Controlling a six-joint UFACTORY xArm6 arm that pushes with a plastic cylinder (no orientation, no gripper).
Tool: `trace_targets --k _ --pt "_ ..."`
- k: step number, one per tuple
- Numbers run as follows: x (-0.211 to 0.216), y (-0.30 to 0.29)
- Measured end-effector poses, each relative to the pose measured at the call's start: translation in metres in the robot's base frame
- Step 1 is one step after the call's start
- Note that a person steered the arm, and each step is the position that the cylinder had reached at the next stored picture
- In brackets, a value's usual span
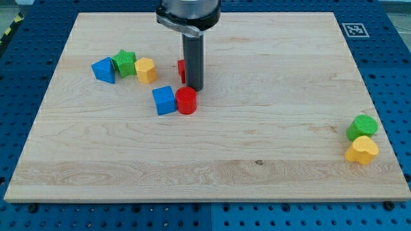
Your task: Move the red star above to the green circle
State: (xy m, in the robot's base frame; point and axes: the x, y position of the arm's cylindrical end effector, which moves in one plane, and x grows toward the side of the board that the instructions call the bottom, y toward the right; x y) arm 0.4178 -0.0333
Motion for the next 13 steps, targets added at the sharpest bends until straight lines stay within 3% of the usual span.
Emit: trace_targets --k 2,3,4,5,7,8,9,11,13 --pt "-0.021 -0.077" --pt "-0.065 -0.021" --pt "-0.067 0.074" --pt "-0.070 0.095" --pt "-0.077 -0.014" --pt "-0.052 -0.020" --pt "-0.022 0.029" --pt "-0.022 0.191" --pt "-0.027 0.131"
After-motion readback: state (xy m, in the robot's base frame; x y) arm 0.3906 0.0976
